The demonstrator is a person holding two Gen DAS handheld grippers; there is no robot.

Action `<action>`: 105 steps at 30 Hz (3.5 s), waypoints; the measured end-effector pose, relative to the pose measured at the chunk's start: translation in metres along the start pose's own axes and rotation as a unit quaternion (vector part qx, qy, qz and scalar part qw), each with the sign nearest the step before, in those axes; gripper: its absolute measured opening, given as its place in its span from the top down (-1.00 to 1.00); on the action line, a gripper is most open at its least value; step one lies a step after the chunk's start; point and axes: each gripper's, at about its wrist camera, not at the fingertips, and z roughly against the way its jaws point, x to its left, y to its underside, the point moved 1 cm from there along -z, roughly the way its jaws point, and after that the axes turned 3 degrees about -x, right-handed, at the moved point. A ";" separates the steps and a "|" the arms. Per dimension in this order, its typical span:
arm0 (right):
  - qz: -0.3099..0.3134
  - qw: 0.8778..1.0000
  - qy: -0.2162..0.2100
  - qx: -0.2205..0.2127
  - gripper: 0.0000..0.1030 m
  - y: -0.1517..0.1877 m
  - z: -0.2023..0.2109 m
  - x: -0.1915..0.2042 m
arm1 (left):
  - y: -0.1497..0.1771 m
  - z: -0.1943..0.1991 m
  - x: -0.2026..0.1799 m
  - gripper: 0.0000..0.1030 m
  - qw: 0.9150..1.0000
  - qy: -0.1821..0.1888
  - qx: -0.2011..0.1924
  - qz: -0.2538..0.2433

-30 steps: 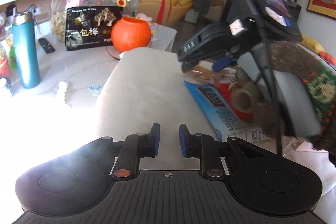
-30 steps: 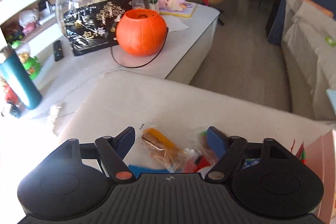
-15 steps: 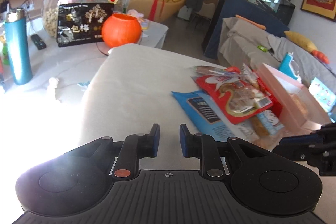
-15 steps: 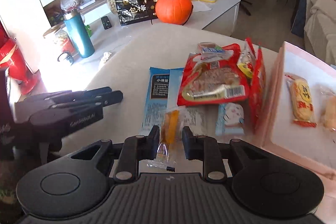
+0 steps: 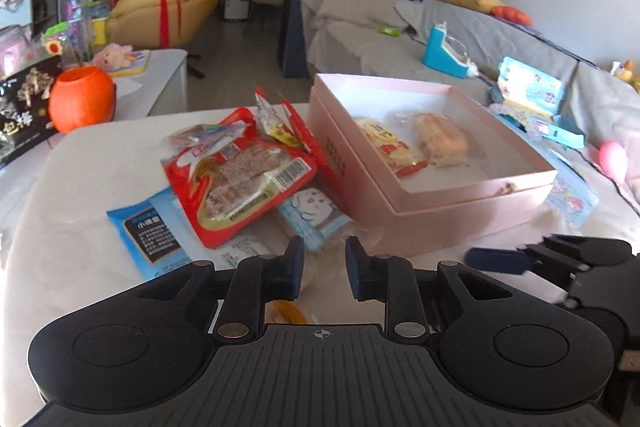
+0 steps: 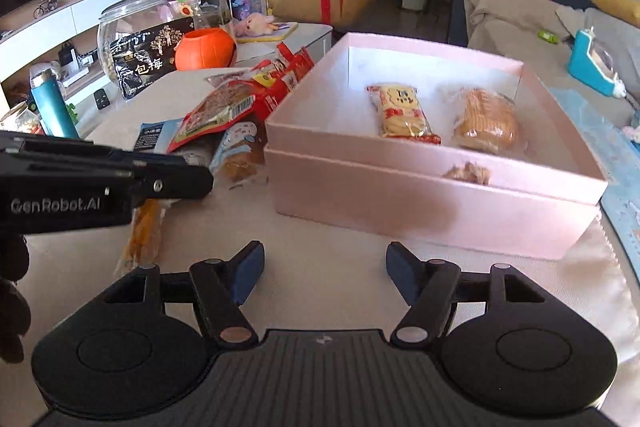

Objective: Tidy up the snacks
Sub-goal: 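Lift the orange stick snack with the right tool toward the pink box, then grasp the dog-print bread stick pack with the left tool while the right tool holds the orange snack, then lower both snacks into the pink box and open both tools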

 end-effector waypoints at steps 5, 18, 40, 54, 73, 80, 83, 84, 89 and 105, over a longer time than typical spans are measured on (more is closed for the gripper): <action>0.004 1.000 0.002 -0.006 -0.46 0.003 0.001 0.001 | -0.016 -0.029 0.015 0.42 0.999 -0.042 0.005 0.019; 0.001 1.000 0.002 -0.007 -0.52 0.006 0.003 0.001 | 0.003 -0.001 0.051 0.47 0.993 -0.112 0.020 -0.014; 0.061 0.998 -0.018 0.004 0.63 0.007 0.031 0.021 | -0.004 0.035 0.046 0.47 0.998 0.009 -0.027 0.058; -0.005 1.000 0.009 -0.021 0.33 0.025 0.029 -0.045 | -0.034 -0.050 -0.004 0.39 0.998 -0.061 0.020 -0.013; -0.002 1.000 0.016 -0.016 -0.21 0.022 0.027 -0.040 | 0.015 0.003 0.050 0.29 0.999 0.013 0.040 0.019; -0.001 1.000 0.022 -0.014 -0.24 0.021 0.024 -0.039 | -0.003 -0.022 0.036 0.17 0.999 -0.019 0.047 -0.003; -0.004 1.000 0.020 -0.014 -0.24 0.021 0.024 -0.040 | -0.010 -0.048 0.028 0.18 0.997 -0.032 0.058 -0.028; -0.006 1.000 0.020 -0.013 -0.24 0.021 0.024 -0.040 | -0.010 -0.049 0.027 0.19 0.997 -0.033 0.059 -0.032; -0.018 1.000 0.012 -0.006 -0.24 0.022 0.028 -0.046 | 0.019 -0.003 0.020 0.26 0.997 -0.011 0.068 -0.025; -0.006 1.000 -0.016 0.008 0.61 0.008 0.061 -0.042 | 0.057 0.073 -0.025 0.36 0.998 0.053 0.043 0.009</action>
